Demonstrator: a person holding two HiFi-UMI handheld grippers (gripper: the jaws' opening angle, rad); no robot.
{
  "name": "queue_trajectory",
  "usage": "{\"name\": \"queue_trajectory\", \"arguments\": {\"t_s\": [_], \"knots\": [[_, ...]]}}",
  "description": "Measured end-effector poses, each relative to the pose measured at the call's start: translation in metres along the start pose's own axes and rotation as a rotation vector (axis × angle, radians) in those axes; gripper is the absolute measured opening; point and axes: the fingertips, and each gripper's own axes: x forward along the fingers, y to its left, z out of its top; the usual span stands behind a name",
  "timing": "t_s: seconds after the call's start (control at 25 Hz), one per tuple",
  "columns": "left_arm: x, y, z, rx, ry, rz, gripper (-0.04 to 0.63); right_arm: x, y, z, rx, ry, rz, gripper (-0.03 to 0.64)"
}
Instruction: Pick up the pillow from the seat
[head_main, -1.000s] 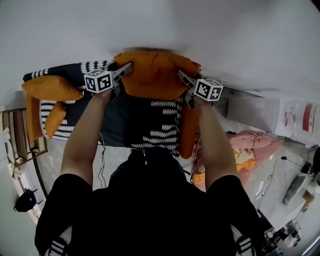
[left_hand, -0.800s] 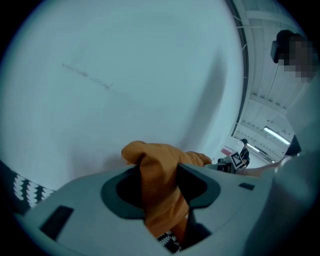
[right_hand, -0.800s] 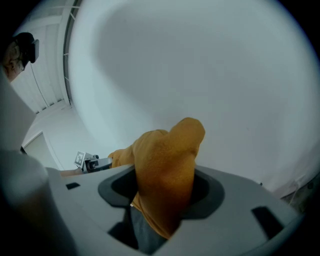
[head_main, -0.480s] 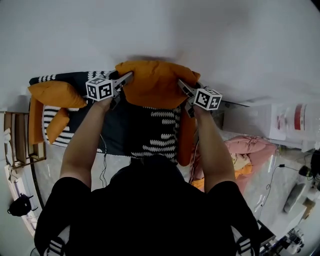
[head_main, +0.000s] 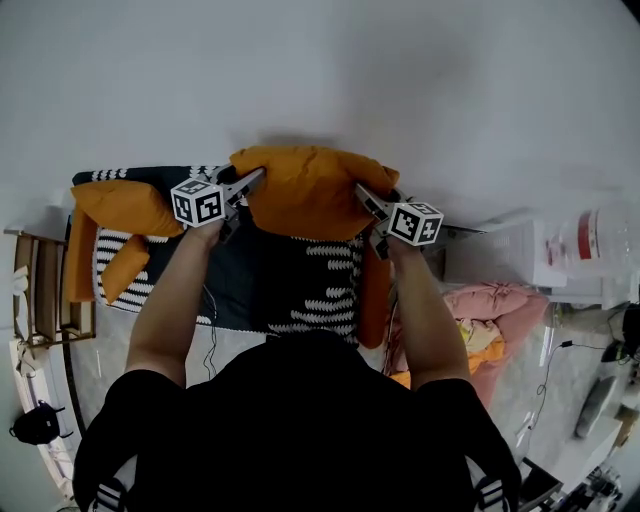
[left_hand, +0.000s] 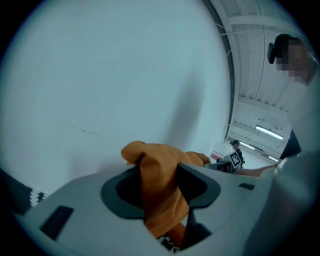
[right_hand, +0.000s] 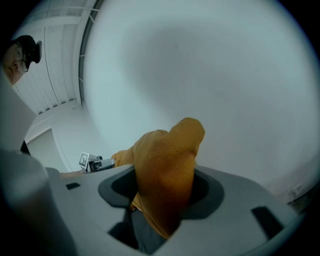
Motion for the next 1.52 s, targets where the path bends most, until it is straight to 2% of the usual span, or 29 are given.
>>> {"name": "queue_trajectory", "arguments": {"t_s": [0.32,0.88,1.2,1.52], "knots": [[-0.042,-0.019,0.023,0.020,-0.038,-0.020,0.200,-0.017,0.053,0.013,-0.036,-0.016,0.006,0.233],[-0.102,-0.064,0.027,0.030,-0.080,-0.082,0.201,-0.061,0.120,0.003,-0.047,-0.047,0.005,0.232],[-0.128,-0.096,0.017,0.037,-0.080,-0.119,0.201,-0.097,0.148,-0.011,-0.050,-0.080,-0.001,0.232],[-0.145,-0.121,-0.010,0.034,-0.046,-0.149,0.201,-0.126,0.157,-0.043,-0.012,-0.078,-0.009,0.232]]}}
